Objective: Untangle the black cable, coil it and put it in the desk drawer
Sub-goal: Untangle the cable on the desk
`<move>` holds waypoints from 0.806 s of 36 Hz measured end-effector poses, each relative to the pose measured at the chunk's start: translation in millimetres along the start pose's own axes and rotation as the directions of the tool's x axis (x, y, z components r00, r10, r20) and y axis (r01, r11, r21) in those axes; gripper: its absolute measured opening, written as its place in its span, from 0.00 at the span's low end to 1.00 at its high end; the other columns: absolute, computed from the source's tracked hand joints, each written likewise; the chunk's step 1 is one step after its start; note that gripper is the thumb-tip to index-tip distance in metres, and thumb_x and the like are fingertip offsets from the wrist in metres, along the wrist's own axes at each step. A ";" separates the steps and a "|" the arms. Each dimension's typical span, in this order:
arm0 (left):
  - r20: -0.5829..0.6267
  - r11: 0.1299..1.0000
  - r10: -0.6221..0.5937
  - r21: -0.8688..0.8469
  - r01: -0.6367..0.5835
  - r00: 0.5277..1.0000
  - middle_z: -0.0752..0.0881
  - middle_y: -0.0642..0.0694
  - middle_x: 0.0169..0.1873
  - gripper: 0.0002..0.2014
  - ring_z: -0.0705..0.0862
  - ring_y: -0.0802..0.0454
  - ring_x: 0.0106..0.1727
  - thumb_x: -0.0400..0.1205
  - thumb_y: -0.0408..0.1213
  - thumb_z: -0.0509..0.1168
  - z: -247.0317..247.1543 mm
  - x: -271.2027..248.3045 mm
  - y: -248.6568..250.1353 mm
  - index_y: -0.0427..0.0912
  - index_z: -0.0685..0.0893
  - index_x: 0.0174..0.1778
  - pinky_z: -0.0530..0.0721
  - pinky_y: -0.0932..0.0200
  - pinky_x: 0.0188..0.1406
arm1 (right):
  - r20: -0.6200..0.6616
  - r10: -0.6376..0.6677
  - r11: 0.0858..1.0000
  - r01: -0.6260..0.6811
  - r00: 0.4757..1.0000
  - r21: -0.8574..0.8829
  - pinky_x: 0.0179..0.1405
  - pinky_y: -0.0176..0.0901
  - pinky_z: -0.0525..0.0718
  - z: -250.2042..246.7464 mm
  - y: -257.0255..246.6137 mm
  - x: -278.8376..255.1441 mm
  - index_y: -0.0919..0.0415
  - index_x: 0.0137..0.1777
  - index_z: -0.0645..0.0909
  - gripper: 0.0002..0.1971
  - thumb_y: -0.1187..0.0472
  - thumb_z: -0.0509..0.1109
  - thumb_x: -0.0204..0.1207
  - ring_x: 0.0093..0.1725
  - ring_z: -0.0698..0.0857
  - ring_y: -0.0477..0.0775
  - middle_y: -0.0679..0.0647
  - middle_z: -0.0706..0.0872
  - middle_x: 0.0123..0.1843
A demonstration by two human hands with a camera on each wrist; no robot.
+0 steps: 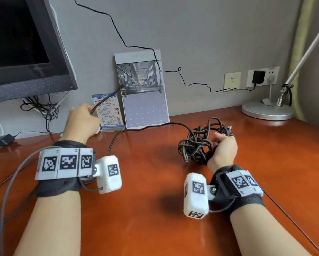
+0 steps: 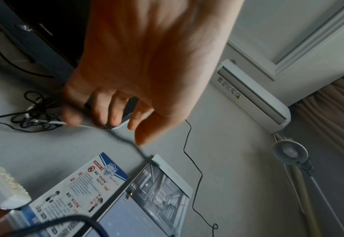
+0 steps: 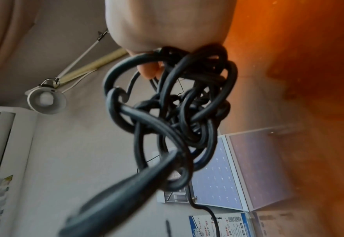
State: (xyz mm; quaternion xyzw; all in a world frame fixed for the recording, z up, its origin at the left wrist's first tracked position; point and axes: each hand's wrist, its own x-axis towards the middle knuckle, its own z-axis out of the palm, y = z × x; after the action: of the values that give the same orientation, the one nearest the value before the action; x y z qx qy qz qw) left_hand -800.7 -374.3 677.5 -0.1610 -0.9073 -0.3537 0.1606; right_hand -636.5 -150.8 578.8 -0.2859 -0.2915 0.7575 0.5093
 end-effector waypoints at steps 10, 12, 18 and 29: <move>0.331 0.937 0.350 -0.099 -0.336 0.877 0.83 0.49 0.55 0.11 0.80 0.55 0.40 0.83 0.31 0.61 19.4 -19.9 32.7 0.48 0.83 0.56 0.75 0.62 0.44 | 0.427 -0.057 0.996 0.083 0.902 -0.042 0.20 0.32 0.72 8.5 -5.5 -21.3 0.56 0.40 0.74 0.16 0.79 0.56 0.72 0.21 0.72 0.40 0.44 0.75 0.25; 0.374 0.883 0.467 -0.152 -0.444 0.801 0.84 0.51 0.54 0.09 0.81 0.54 0.52 0.83 0.34 0.62 23.8 -30.2 46.9 0.50 0.83 0.54 0.73 0.63 0.51 | 0.497 -0.077 0.989 0.128 0.864 -0.069 0.26 0.36 0.76 10.7 -5.6 -25.4 0.56 0.41 0.75 0.16 0.80 0.57 0.71 0.23 0.77 0.40 0.42 0.79 0.25; 0.578 0.850 0.446 -0.035 -0.525 0.684 0.82 0.54 0.55 0.11 0.80 0.53 0.57 0.84 0.42 0.61 48.1 -48.4 61.5 0.51 0.81 0.61 0.75 0.59 0.56 | 0.574 -0.102 0.967 0.217 0.812 -0.135 0.43 0.50 0.79 13.8 -3.0 -31.3 0.54 0.43 0.78 0.15 0.77 0.63 0.69 0.39 0.82 0.51 0.49 0.85 0.39; 0.354 0.854 0.520 -0.183 -0.488 0.778 0.84 0.49 0.30 0.17 0.76 0.51 0.34 0.83 0.32 0.60 57.9 -39.9 48.0 0.50 0.79 0.28 0.69 0.62 0.34 | 0.607 0.021 0.900 0.250 0.794 -0.357 0.43 0.33 0.75 22.0 6.4 -33.9 0.62 0.65 0.73 0.15 0.58 0.65 0.80 0.47 0.79 0.46 0.51 0.81 0.52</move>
State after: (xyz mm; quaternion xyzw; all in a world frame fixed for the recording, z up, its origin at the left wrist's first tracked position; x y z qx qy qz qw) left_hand -755.7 -307.7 649.2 -0.4712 -0.8292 -0.2947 0.0585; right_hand -645.7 -187.9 593.3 -0.1166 -0.6096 0.6946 0.3638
